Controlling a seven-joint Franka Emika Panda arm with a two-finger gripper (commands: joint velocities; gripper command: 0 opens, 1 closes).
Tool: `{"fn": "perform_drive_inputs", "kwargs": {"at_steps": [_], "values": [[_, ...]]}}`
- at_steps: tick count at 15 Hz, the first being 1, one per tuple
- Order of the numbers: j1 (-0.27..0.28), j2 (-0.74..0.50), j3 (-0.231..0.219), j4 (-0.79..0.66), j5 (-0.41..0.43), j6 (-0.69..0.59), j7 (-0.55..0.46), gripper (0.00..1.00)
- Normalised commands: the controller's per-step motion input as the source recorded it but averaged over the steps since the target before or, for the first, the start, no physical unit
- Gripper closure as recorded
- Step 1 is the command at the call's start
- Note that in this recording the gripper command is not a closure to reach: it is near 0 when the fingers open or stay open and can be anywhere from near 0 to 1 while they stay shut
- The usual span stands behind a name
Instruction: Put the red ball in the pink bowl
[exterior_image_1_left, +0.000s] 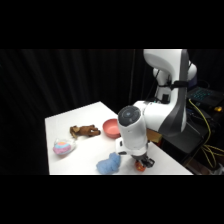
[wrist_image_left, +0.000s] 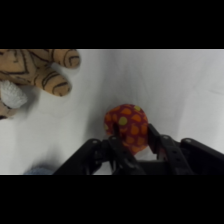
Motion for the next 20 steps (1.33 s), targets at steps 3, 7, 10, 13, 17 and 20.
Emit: {"fn": "perform_drive_inputs", "kwargs": {"at_steps": [3, 7, 10, 13, 17, 20], "values": [[-0.067, -0.05, 0.060, 0.02, 0.109, -0.06, -0.17, 0.60], [-0.054, -0.16, 0.023, -0.02, 0.038, -0.12, -0.16, 0.29], [-0.075, -0.37, -0.060, -0.08, -0.056, -0.24, -0.13, 0.29], [-0.098, -0.52, -0.101, -0.16, -0.103, -0.24, -0.10, 0.29], [-0.114, -0.56, -0.095, -0.27, -0.082, -0.11, -0.05, 0.29], [-0.131, -0.54, -0.098, -0.38, -0.060, 0.03, 0.02, 0.29]]}}
